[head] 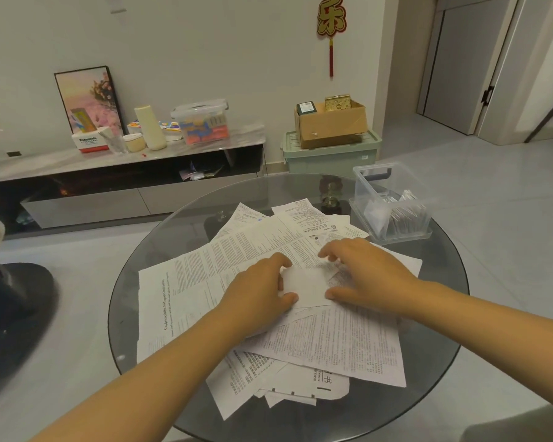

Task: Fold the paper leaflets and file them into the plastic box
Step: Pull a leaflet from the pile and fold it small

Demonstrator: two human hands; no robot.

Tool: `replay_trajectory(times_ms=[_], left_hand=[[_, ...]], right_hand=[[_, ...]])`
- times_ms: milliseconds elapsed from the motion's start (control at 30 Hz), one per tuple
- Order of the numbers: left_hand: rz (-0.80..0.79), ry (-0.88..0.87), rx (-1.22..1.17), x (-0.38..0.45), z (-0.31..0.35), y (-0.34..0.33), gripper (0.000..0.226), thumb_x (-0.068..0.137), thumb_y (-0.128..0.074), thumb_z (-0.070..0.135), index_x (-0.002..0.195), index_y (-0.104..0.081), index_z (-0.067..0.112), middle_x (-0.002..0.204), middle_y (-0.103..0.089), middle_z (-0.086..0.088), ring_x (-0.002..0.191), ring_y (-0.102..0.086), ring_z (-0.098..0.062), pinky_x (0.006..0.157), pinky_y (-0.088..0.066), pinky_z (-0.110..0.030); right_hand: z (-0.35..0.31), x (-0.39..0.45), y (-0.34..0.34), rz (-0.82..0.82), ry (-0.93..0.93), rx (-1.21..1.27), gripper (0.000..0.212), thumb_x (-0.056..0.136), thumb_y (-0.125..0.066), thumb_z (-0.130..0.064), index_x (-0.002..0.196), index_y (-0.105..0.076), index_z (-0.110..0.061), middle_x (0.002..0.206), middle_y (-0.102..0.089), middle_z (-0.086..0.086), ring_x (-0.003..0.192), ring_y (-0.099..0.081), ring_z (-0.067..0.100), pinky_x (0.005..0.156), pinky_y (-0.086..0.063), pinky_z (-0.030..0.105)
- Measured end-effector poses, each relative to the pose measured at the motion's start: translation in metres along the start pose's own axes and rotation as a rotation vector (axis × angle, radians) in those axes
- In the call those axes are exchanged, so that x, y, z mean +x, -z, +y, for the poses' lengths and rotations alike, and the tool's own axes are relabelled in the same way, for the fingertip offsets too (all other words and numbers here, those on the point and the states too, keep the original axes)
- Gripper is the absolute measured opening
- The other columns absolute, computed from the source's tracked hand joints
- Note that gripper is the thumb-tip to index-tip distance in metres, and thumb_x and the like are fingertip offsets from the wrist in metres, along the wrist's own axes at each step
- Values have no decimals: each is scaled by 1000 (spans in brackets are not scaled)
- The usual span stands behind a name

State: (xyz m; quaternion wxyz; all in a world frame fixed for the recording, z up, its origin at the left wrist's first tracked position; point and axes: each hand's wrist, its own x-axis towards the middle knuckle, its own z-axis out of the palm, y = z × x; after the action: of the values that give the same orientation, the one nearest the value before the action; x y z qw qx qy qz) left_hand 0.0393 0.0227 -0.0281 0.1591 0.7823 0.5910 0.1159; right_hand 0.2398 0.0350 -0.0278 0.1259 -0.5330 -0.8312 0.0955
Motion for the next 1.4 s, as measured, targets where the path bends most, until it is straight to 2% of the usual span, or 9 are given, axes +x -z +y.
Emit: replay_trajectory(times_ms=[67, 133, 300, 633, 800, 933, 1067, 1300, 1400], left_hand=[[41, -9, 27, 2, 2, -1, 61, 84, -67, 38, 135, -34, 34, 119, -50, 9, 94, -57, -14, 85, -50, -32], [68, -24, 46, 3, 3, 1, 58, 82, -69, 37, 132, -38, 34, 120, -44, 9, 94, -56, -15, 83, -49, -30], [88, -111, 135, -1, 12, 6, 11, 89, -58, 35, 95, -65, 29, 95, -60, 12, 86, -57, -10, 80, -45, -25], [-88, -141, 324, -5, 10, 1, 61, 71, -53, 77, 116, -51, 36, 110, -50, 12, 98, -48, -10, 87, -40, -29], [-67, -174, 278, -9, 8, 3, 40, 80, -54, 60, 108, -54, 31, 108, -52, 9, 96, -50, -12, 87, -41, -29], [-48, -145, 144, -9, 9, 7, 15, 87, -51, 40, 83, -56, 26, 93, -55, 8, 84, -54, -12, 74, -42, -25], [-5, -60, 32, -9, 4, 7, 18, 87, -51, 24, 75, -58, 13, 82, -61, 0, 76, -57, -16, 66, -47, -30], [-7, -46, -178, -15, -3, 12, 22, 83, -53, 43, 90, -60, 23, 88, -63, 12, 83, -59, -4, 77, -51, -27], [-15, -46, -170, -16, -5, 9, 24, 86, -55, 46, 94, -60, 24, 88, -62, 13, 79, -56, -2, 69, -44, -19]], right_hand=[[0, 0, 2, -9, 42, 38, 59, 85, -64, -39, 137, -35, -42, 133, -47, -16, 122, -39, 7, 101, -36, 27], [1, 0, 0, -46, 93, 28, 51, 91, -54, -31, 137, -36, -42, 129, -52, -14, 120, -38, 7, 100, -36, 26], [2, 1, 0, -56, 143, 33, 35, 93, -48, -22, 125, -55, -35, 115, -58, -14, 112, -38, 6, 95, -34, 21], [-3, -3, 3, -187, 181, 112, 29, 86, -59, -24, 112, -63, -35, 93, -64, -11, 91, -46, 1, 83, -45, 23], [-3, -3, -2, -147, 239, 39, 29, 85, -63, -38, 114, -63, -33, 105, -54, -15, 95, -39, 1, 87, -37, 17], [-3, -1, -3, -99, 262, 58, 29, 85, -63, -39, 113, -63, -33, 113, -54, -20, 106, -37, 3, 92, -34, 18], [-7, 2, -4, -45, 234, 51, 22, 90, -57, -35, 110, -65, -31, 109, -61, -17, 103, -39, 2, 91, -38, 20], [-23, 13, -9, -25, 192, 121, 12, 94, -50, -30, 98, -61, -28, 99, -59, -6, 96, -43, 5, 82, -39, 25], [-34, 17, -14, -75, 195, 136, 13, 95, -47, -29, 99, -58, -24, 96, -56, -2, 92, -45, 10, 79, -39, 27]])
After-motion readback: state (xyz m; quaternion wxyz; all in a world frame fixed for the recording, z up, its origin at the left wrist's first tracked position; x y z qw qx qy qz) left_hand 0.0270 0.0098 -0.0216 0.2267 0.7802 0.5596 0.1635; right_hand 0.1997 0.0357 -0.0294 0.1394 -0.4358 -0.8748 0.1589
